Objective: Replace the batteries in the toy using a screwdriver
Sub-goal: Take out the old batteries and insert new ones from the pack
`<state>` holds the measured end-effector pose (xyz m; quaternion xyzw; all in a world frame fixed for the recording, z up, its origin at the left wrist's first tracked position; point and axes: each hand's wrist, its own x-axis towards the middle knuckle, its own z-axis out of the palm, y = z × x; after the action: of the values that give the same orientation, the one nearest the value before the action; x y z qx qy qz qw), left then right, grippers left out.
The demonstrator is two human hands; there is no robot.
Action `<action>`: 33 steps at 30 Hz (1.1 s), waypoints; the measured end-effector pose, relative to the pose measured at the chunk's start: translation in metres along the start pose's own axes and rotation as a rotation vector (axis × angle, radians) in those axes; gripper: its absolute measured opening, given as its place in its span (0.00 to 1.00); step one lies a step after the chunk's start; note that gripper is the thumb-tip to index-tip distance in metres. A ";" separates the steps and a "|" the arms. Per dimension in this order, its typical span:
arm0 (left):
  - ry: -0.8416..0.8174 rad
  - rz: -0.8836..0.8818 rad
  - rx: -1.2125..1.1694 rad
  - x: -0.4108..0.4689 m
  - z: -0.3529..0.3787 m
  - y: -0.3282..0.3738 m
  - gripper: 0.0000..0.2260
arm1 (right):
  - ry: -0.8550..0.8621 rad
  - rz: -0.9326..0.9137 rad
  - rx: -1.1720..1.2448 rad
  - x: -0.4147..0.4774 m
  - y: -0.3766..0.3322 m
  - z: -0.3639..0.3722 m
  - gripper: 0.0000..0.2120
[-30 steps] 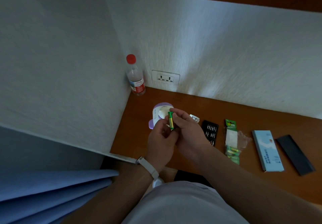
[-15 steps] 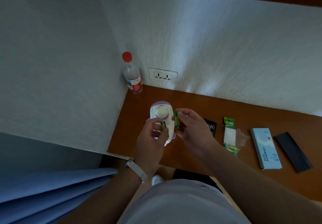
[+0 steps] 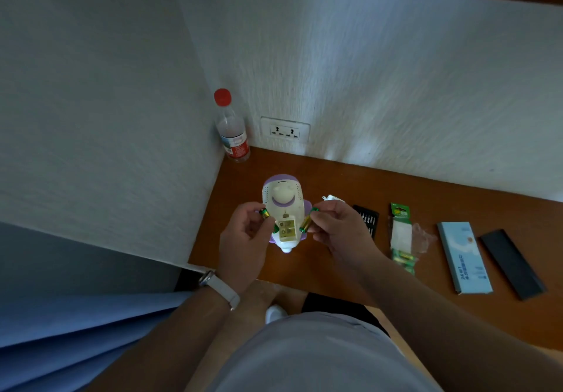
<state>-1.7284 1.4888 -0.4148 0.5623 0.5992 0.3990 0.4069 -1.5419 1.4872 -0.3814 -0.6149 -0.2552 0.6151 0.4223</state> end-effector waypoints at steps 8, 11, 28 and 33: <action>-0.049 0.168 0.170 0.003 0.006 -0.009 0.08 | 0.026 -0.399 -0.556 0.002 0.013 0.007 0.08; -0.086 0.253 0.255 0.003 0.008 -0.013 0.12 | 0.005 -0.569 -0.677 0.003 0.018 0.008 0.08; -0.071 0.280 0.449 0.005 0.020 -0.023 0.17 | -0.065 -1.021 -1.002 0.018 0.033 0.008 0.09; -0.101 0.276 0.489 0.010 0.023 -0.029 0.08 | -0.074 -1.002 -1.020 0.024 0.043 0.005 0.09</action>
<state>-1.7175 1.4974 -0.4505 0.7391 0.5745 0.2657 0.2304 -1.5529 1.4859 -0.4296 -0.5233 -0.7769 0.1719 0.3050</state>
